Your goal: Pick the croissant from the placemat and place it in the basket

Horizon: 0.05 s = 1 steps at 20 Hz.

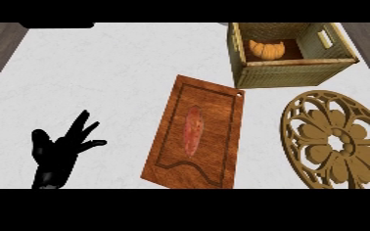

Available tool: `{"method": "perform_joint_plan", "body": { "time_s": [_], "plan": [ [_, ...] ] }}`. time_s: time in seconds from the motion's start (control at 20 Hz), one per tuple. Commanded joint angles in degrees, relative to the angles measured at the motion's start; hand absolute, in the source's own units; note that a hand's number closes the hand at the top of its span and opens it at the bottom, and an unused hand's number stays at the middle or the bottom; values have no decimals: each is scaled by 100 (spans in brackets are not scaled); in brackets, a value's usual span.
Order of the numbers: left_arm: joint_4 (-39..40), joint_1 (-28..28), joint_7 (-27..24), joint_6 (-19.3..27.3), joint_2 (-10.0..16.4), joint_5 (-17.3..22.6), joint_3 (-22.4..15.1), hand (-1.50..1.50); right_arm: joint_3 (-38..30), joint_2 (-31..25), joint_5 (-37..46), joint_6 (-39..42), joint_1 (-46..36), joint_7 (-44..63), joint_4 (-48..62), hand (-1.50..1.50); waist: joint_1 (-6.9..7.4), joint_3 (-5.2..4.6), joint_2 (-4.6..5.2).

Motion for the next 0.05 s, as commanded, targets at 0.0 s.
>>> {"method": "perform_joint_plan", "body": {
  "time_s": [0.0],
  "plan": [
    [488, 281, 35, 101, -61, -261, -114, 0, -454, -429, -432, 337, 439, -39, -287, -150, -64, -56, 37]
  ]
}}
